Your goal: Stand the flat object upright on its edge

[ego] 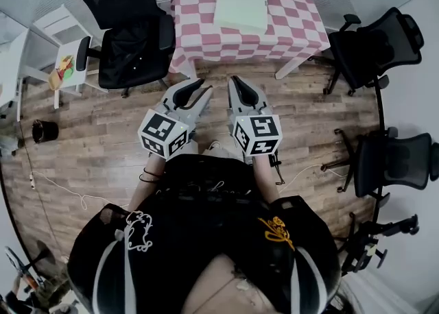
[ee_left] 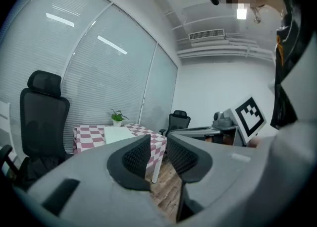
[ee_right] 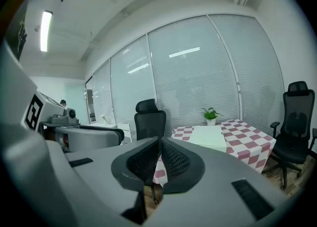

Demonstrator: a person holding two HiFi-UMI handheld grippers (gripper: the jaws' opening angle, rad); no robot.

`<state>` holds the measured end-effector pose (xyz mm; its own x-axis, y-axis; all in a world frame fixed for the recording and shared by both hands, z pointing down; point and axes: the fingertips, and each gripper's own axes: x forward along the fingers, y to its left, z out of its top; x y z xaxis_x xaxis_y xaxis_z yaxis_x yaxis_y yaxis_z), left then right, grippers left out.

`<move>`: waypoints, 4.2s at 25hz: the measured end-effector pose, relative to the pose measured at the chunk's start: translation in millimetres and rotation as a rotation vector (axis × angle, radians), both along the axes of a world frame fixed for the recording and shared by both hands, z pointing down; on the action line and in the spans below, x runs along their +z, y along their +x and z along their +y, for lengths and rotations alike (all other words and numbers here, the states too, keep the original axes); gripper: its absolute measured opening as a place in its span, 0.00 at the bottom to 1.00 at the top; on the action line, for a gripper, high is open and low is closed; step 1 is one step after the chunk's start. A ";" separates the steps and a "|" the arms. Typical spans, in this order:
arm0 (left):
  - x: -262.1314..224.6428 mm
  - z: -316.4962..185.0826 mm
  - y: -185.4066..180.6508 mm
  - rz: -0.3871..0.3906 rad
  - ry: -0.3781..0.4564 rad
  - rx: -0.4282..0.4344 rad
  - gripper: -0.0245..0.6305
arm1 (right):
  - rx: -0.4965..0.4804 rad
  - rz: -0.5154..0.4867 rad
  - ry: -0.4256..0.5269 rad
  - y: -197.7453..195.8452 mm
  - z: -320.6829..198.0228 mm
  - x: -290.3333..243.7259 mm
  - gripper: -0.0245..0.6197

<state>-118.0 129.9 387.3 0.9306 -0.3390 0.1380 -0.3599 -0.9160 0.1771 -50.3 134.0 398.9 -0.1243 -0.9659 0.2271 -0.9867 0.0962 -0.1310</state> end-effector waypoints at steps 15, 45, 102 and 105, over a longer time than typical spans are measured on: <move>14.1 13.6 25.5 -0.018 -0.021 -0.020 0.21 | -0.011 -0.014 -0.031 31.6 22.3 15.8 0.08; 24.6 -197.0 51.1 -0.059 -0.001 0.032 0.21 | 0.065 -0.029 -0.096 96.3 -173.2 32.7 0.08; 265.2 -466.7 262.4 -0.296 -0.717 -0.055 0.59 | -0.170 -0.543 -0.653 371.8 -411.9 257.8 0.46; 254.7 -465.7 260.5 -0.296 -0.673 -0.055 0.59 | -0.176 -0.490 -0.609 371.0 -412.8 243.9 0.46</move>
